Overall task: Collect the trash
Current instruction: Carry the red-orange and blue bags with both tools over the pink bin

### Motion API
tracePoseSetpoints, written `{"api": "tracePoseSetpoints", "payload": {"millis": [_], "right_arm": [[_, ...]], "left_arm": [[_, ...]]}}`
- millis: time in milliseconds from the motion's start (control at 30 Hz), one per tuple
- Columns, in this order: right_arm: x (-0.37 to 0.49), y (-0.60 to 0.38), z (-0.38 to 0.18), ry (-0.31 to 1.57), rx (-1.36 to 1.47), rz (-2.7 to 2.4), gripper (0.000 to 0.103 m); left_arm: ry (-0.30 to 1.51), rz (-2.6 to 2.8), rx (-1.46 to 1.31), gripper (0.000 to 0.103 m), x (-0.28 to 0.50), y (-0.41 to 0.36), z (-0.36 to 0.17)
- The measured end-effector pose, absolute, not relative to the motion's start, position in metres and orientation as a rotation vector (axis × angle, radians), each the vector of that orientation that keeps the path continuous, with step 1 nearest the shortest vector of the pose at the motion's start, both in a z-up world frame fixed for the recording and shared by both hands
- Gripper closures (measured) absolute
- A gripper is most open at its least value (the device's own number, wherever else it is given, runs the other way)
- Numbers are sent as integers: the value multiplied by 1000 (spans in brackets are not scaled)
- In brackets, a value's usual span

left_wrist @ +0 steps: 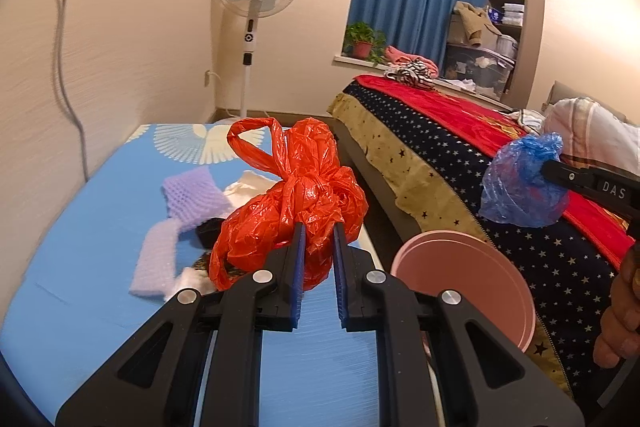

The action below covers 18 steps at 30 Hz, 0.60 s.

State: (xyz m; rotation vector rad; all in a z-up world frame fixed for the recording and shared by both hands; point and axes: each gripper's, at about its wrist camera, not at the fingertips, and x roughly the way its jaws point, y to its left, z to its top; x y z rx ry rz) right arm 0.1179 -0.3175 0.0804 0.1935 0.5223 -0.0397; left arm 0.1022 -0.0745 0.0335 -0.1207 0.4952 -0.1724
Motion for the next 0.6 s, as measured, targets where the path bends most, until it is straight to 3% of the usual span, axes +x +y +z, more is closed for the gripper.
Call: {"api": "tracePoseSetpoints", "payload": {"millis": [600], "right_arm": [[123, -340, 73, 529, 175, -159, 98]], "left_arm": [[515, -265, -101, 90, 112, -114, 30]]}}
